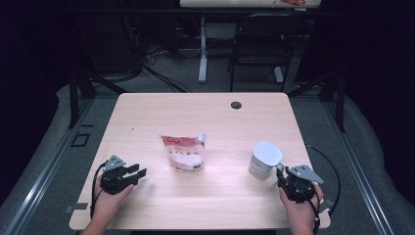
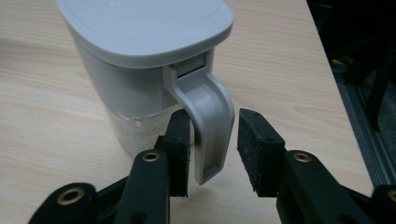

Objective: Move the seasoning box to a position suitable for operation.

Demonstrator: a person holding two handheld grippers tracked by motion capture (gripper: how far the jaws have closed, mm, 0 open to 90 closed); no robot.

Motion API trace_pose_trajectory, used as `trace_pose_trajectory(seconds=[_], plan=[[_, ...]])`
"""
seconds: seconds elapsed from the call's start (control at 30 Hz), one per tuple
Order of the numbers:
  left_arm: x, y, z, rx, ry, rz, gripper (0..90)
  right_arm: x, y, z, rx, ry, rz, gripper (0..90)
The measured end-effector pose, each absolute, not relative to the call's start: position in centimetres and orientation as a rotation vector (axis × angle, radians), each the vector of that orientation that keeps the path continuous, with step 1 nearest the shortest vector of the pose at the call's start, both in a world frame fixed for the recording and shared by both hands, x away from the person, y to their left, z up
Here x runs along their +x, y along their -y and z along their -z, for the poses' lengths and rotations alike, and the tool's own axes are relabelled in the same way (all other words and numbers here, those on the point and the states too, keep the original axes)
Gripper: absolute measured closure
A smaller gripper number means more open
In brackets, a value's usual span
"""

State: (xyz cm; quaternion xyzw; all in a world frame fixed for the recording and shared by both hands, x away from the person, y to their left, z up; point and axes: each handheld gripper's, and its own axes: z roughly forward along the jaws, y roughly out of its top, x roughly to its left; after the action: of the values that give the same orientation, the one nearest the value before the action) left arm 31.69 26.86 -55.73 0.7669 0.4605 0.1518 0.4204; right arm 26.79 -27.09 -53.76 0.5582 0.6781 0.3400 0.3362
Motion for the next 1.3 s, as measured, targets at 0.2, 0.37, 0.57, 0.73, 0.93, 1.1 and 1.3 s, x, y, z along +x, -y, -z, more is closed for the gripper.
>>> trace_pose_trajectory(seconds=[0.2, 0.37, 0.57, 0.73, 0.93, 1.1, 1.3], plan=[[31.8, -26.7, 55.8, 1.936, -1.151, -0.371, 58.6, 27.8, 27.4, 54.1, 1.477, -1.770, -0.885, 70.5], [31.6, -26.8, 55.7, 1.930, -1.144, -0.379, 58.7, 28.6, 27.4, 54.3, 1.470, -1.768, -0.881, 70.3], [31.7, -27.0, 55.6, 1.927, -1.155, -0.387, 58.6, 29.5, 27.3, 54.6, 1.449, -1.787, -0.869, 67.9], [31.8, -27.0, 55.7, 1.918, -1.168, -0.387, 58.6, 29.8, 27.3, 54.6, 1.438, -1.797, -0.857, 68.8], [31.8, -27.0, 55.7, 1.922, -1.165, -0.385, 58.6, 29.8, 27.4, 54.6, 1.434, -1.808, -0.855, 69.6], [31.8, -26.9, 55.7, 1.924, -1.159, -0.384, 58.6, 29.6, 27.3, 54.6, 1.428, -1.818, -0.856, 69.7], [31.8, -26.9, 55.6, 1.937, -1.156, -0.376, 58.6, 29.4, 27.3, 54.5, 1.420, -1.835, -0.866, 69.7]])
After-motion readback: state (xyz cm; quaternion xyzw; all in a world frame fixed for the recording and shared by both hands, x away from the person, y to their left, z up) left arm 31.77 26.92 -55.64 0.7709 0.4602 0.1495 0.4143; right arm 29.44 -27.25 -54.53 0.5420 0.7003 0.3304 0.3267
